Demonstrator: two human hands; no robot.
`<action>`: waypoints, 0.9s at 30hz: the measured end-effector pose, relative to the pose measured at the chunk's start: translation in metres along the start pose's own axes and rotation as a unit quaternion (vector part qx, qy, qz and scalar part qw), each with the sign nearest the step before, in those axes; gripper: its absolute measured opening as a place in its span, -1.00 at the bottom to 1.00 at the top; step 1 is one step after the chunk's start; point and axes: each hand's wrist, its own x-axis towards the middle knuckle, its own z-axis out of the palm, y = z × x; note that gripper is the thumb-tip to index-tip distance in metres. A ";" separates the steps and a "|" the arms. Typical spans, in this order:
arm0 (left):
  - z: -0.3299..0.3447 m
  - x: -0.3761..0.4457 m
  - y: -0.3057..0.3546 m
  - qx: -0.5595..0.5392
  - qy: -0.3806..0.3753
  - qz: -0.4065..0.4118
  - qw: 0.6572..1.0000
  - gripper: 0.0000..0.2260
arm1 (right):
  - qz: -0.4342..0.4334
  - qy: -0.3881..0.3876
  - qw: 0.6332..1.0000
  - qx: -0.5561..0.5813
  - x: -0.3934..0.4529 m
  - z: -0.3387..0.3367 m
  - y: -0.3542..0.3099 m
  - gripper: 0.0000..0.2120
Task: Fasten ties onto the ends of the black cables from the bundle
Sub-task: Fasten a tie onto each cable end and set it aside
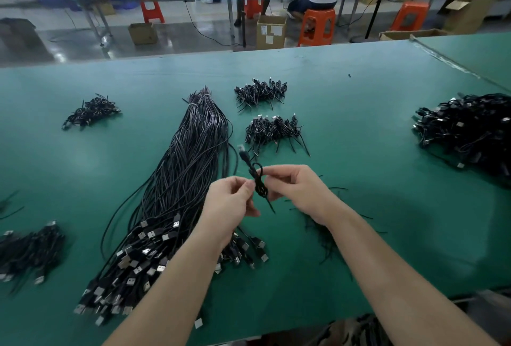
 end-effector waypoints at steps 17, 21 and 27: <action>0.014 -0.001 -0.004 0.014 0.025 -0.004 1.000 -0.81 | -0.038 0.002 0.998 0.040 0.001 0.008 -0.004 -0.82; 0.005 0.004 0.003 -0.073 -0.021 -0.106 0.991 -0.81 | -0.057 -0.037 0.998 -0.006 -0.002 0.003 0.000 -0.65; 0.000 -0.006 -0.006 0.277 0.100 0.267 0.918 -0.90 | 0.151 -0.023 0.963 0.222 0.005 0.002 -0.001 -0.72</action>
